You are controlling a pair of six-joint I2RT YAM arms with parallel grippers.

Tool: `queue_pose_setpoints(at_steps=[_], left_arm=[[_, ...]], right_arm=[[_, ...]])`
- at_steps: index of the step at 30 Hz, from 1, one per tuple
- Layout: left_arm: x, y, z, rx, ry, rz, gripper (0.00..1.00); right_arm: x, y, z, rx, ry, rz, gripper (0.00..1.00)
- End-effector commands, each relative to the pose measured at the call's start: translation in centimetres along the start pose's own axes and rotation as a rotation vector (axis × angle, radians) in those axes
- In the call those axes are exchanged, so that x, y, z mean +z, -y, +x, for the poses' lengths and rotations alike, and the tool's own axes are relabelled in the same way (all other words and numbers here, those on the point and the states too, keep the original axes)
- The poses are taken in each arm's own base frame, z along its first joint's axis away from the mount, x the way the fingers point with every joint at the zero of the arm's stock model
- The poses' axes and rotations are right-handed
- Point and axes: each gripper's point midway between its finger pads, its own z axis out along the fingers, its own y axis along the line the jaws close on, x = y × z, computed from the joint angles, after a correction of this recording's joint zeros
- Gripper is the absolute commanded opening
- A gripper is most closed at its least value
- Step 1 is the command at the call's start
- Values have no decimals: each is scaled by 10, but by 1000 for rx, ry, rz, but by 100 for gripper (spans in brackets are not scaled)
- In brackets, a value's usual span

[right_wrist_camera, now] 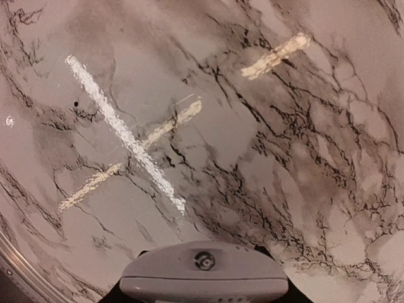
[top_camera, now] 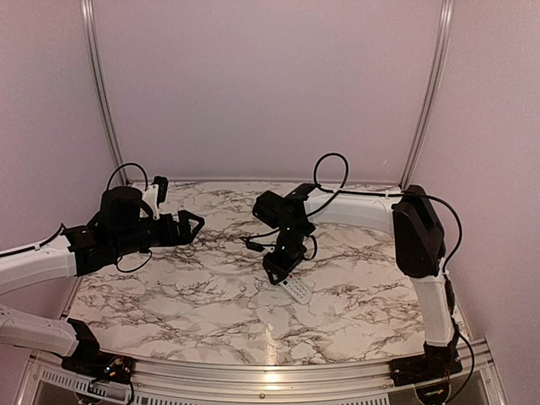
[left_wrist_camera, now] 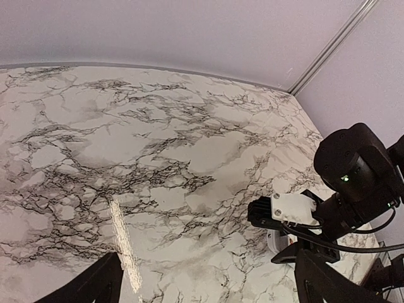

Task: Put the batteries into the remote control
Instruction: Place the remote control at the center of the board.

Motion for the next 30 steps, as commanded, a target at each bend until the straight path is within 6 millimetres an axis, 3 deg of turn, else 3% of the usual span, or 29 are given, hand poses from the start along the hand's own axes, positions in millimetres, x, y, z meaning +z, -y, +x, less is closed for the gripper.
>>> queue_pose_setpoints(at_steps=[1,10,21,30], left_arm=[[-5,-7,0,13,24,-13,99],[-8,-12,4,17,24,-22,99],[-10,-17,9,16,21,-28,99],[-8,-16,13,17,4,-22,99]], right_arm=[[29,7,-10,-22,-13,31,37],[34,7,-23,-8,7,28,44],[43,4,-27,8,28,13,43],[48,1,-29,10,35,18,48]])
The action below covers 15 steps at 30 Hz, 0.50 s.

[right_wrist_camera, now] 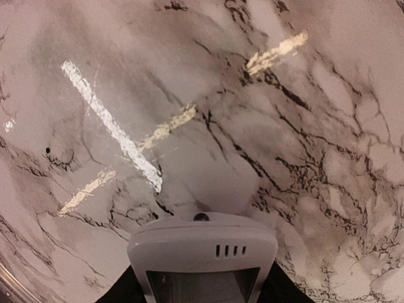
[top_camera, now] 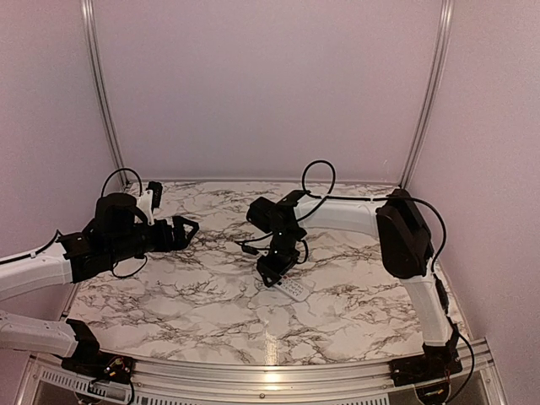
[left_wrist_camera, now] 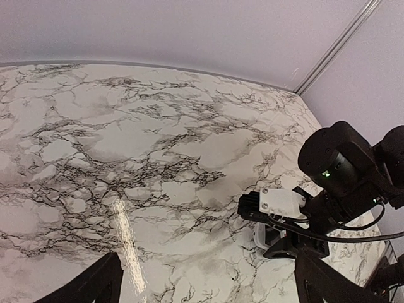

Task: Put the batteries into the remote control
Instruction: Place the remote control at the center of the board.

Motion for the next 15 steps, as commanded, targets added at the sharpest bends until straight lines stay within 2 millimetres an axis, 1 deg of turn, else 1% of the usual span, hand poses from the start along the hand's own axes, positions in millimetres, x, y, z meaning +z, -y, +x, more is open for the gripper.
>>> queue_pose_setpoints(at_steps=[1,3,7,11,15], left_arm=[[1,-3,3,8,-6,-1,99],[2,-3,4,7,-8,-1,99],[4,2,2,22,-8,22,99],[9,-1,9,44,-52,-3,99],[11,-1,7,48,-54,-12,99]], right_arm=[[23,-2,-19,-13,58,18,49],[24,-3,-19,-13,60,16,50],[24,-4,-21,-17,64,12,59],[15,-6,-27,-22,96,7,70],[0,-12,-35,-31,150,-16,79]])
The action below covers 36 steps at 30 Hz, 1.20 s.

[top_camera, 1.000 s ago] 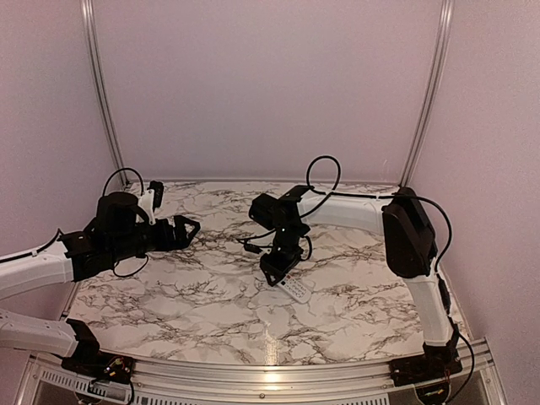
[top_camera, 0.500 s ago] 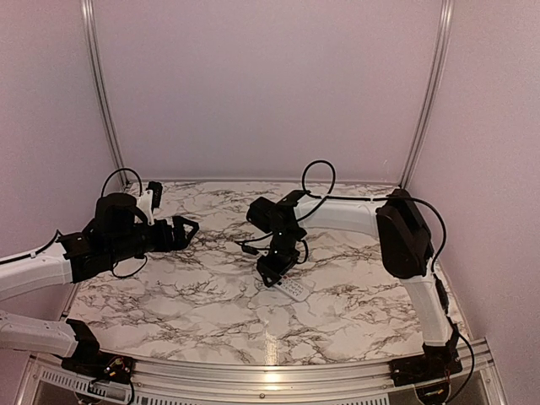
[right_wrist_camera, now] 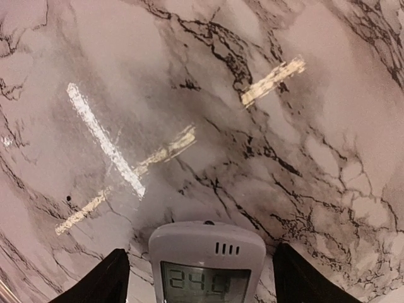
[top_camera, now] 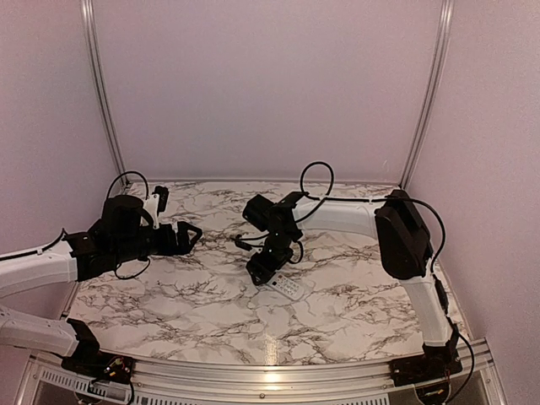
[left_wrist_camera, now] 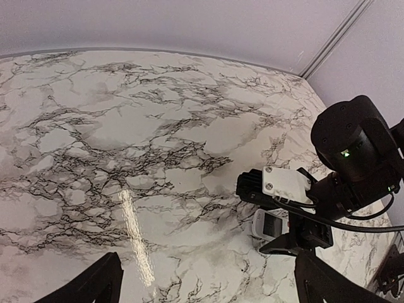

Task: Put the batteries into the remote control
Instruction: Place the remote control at the center of the board, then reset both arms

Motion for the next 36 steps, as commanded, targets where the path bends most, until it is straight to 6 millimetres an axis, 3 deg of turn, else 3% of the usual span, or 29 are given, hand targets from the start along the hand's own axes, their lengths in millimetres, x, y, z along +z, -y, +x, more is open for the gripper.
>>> queue_pose_setpoints(at_steps=[1,5,8,16,22,25,28,32,36], left_arm=[[1,3,-9,21,-2,-1,99],[3,6,-13,35,-6,-3,99],[4,1,-20,52,0,-53,99],[12,1,-51,73,2,-144,99],[15,11,-80,109,20,-137,99],[15,5,-95,100,62,-168,99],[23,-3,-95,70,58,-182,99],[37,-10,-78,39,21,-184,99],[51,-20,-52,3,-26,-186,99]], right_arm=[[-6,-8,-9,-12,53,-25,80],[-26,-4,-15,1,124,-53,83],[-55,5,-24,18,219,-56,87],[-130,57,-26,97,459,39,98],[-192,100,-6,200,667,181,99],[-215,117,16,258,752,217,99],[-236,136,41,337,844,214,99],[-236,152,74,404,916,195,99],[-213,154,97,448,922,146,99]])
